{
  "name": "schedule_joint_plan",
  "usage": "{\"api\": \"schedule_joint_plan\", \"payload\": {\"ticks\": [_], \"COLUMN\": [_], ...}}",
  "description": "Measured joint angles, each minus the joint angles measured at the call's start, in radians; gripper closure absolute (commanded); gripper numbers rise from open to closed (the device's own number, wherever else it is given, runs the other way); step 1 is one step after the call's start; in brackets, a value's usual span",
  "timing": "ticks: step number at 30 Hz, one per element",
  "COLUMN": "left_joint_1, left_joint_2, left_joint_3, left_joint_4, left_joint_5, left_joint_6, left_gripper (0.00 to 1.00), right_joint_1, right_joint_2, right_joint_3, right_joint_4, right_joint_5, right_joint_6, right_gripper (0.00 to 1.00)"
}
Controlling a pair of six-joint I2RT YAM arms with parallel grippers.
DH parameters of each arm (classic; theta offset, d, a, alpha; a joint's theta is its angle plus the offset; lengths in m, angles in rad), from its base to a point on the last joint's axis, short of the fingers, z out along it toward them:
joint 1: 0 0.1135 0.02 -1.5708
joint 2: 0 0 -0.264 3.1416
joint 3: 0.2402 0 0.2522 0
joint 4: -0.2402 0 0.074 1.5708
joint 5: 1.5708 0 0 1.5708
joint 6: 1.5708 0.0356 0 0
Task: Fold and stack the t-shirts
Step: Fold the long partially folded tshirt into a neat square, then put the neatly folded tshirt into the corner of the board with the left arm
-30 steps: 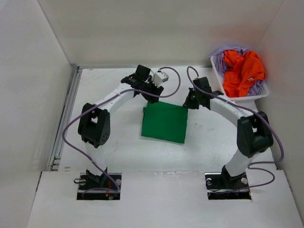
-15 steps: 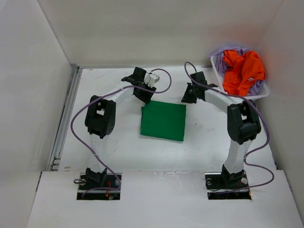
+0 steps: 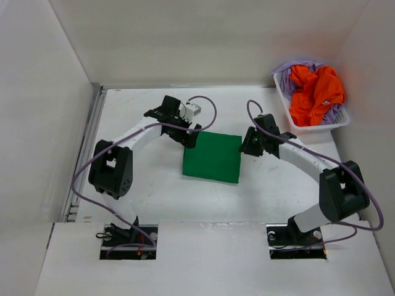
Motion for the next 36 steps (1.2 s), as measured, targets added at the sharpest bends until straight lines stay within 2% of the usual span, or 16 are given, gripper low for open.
{"api": "schedule_joint_plan", "payload": {"ticks": [4, 7, 12, 14, 17, 20, 24, 30, 36], "left_joint_1": [-0.002, -0.003, -0.002, -0.001, 0.008, 0.029, 0.113, 0.345, 0.558], "left_joint_2": [0.077, 0.126, 0.158, 0.173, 0.194, 0.204, 0.211, 0.256, 0.414], "left_joint_3": [-0.053, -0.056, -0.055, -0.055, -0.046, -0.024, 0.016, 0.133, 0.372], "left_joint_4": [-0.028, -0.035, -0.028, -0.027, -0.031, -0.045, -0.056, -0.062, -0.063], "left_joint_5": [0.064, 0.102, 0.155, 0.172, 0.192, 0.202, 0.180, 0.118, 0.006], "left_joint_6": [-0.041, -0.070, -0.108, -0.118, -0.132, -0.137, -0.138, -0.130, -0.069], "left_gripper": [0.14, 0.27, 0.61, 0.80, 0.94, 0.99, 1.00, 1.00, 1.00], "right_joint_1": [0.016, 0.014, -0.010, -0.035, -0.079, -0.126, -0.168, -0.188, -0.183], "right_joint_2": [-0.053, -0.117, -0.256, -0.300, -0.349, -0.378, -0.383, -0.346, -0.248], "right_joint_3": [-0.083, -0.124, -0.162, -0.164, -0.166, -0.167, -0.166, -0.116, -0.032], "right_joint_4": [-0.003, -0.003, -0.008, -0.013, -0.021, -0.037, -0.060, -0.090, -0.099], "right_joint_5": [0.000, 0.001, 0.004, 0.004, 0.005, 0.005, 0.005, 0.005, 0.005], "right_joint_6": [0.025, 0.041, 0.051, 0.050, 0.049, 0.043, 0.026, -0.004, -0.025], "right_gripper": [0.63, 0.63, 0.63, 0.63, 0.63, 0.63, 0.63, 0.63, 0.63]}}
